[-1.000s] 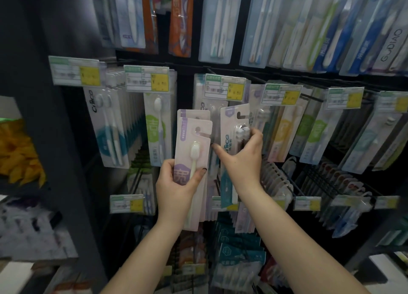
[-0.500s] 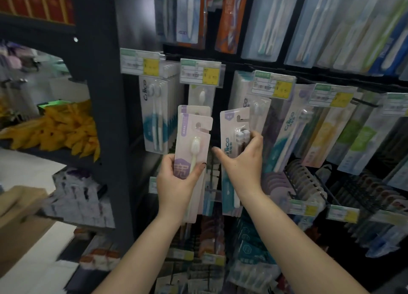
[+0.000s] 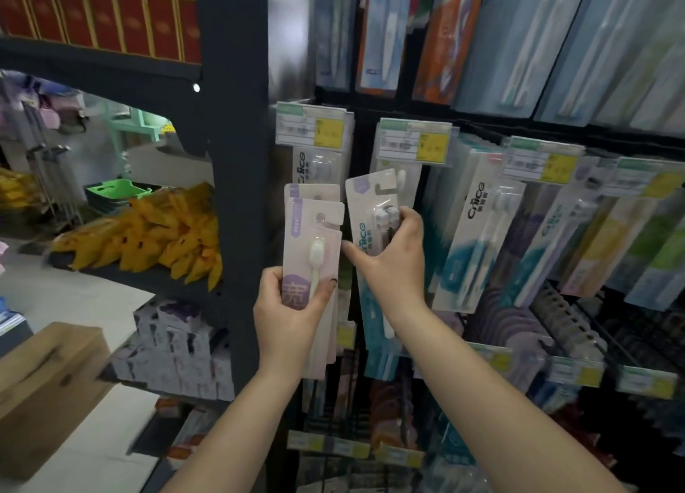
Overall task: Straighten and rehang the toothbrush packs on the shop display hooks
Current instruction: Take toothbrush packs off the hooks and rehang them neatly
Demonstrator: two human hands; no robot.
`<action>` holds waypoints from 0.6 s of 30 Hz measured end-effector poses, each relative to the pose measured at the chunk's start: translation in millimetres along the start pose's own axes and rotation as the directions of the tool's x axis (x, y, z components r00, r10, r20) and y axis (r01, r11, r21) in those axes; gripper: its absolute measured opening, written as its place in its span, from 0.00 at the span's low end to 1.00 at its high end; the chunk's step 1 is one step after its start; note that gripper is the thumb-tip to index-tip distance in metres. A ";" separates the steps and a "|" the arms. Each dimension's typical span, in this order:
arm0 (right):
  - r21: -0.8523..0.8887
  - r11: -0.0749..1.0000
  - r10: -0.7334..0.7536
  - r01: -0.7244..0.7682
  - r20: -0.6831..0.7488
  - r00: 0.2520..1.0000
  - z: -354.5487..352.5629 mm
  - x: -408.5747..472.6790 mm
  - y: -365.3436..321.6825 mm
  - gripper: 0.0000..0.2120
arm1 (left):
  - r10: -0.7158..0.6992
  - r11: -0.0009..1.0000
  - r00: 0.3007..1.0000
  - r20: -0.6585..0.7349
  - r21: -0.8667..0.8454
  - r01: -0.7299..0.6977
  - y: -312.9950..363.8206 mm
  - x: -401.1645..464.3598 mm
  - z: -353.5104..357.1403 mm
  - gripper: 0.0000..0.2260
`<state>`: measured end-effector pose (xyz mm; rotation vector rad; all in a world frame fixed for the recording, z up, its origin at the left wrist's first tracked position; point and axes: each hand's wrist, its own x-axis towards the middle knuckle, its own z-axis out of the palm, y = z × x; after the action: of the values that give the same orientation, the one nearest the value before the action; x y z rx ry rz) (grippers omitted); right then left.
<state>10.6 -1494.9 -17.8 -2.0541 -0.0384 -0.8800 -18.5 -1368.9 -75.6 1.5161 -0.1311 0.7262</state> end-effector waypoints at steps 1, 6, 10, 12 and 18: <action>-0.013 1.000 -0.013 0.013 0.001 1.000 4.8 2.7 -2.4 0.37 | 0.004 1.000 1.000 -0.007 0.006 -0.004 -2.5 2.7 -2.5 0.15; -0.043 0.998 -0.039 0.041 0.046 0.998 23.3 17.1 -13.7 0.37 | -0.006 1.000 1.000 -0.031 0.019 0.006 -15.0 10.6 -11.6 0.15; -0.045 0.998 -0.050 0.054 0.082 0.995 30.8 25.5 -20.8 0.37 | -0.030 0.999 0.998 -0.048 0.032 0.032 -27.4 12.9 -17.4 0.16; -0.062 0.996 -0.064 0.070 0.089 0.994 35.0 28.2 -24.2 0.38 | -0.048 0.998 0.998 -0.048 0.024 0.049 -32.9 14.6 -20.1 0.15; -0.152 0.978 -0.128 0.145 0.119 0.985 47.4 35.2 -34.5 0.38 | -0.059 0.998 0.997 -0.051 0.029 0.061 -38.3 20.4 -25.5 0.15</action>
<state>52.5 -1448.9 10.6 -2.2707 -0.1747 -0.8785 7.9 -1333.8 -100.3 1.5235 -0.0368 0.7200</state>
